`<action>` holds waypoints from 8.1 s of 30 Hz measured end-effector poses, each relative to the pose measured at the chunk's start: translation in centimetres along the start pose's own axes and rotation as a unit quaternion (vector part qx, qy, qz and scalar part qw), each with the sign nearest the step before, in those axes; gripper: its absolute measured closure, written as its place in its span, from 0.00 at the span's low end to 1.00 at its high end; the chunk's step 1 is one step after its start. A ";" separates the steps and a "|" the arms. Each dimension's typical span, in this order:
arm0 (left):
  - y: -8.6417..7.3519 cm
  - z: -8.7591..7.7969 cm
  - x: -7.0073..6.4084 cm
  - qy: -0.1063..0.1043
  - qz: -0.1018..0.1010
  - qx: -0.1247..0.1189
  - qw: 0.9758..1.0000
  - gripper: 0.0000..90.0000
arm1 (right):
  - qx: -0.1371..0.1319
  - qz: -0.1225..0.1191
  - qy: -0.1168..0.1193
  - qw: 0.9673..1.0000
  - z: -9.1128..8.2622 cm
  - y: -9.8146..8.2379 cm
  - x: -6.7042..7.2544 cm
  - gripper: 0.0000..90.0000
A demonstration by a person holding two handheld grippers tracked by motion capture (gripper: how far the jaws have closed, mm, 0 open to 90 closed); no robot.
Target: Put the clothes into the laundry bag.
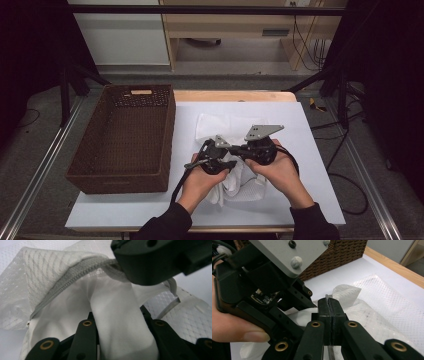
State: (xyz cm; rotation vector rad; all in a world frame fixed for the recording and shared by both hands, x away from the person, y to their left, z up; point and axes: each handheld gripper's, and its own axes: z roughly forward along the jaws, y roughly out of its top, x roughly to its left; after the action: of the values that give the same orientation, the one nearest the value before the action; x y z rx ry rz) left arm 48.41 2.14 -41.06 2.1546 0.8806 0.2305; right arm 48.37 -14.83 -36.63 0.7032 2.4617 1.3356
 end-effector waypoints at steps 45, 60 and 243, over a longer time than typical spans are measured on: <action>-1.0 -0.9 -0.9 0.010 0.008 -0.050 0.999 0.30 | 0.004 0.013 -0.013 1.000 -0.7 -0.8 -0.9 1.00; -1.3 -4.9 -2.1 0.016 0.037 -0.081 0.996 0.31 | 0.002 0.015 -0.018 1.000 -1.1 -0.9 -1.2 1.00; -0.9 6.7 2.7 0.072 0.001 -0.033 0.997 1.00 | 0.043 0.027 0.001 0.999 0.0 -3.8 -0.3 1.00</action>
State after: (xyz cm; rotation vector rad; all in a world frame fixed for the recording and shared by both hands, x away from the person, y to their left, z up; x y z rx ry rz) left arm 52.81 0.29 -46.57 2.0977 0.9382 0.4150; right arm 47.54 -16.75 -39.84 0.7928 2.5314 1.2564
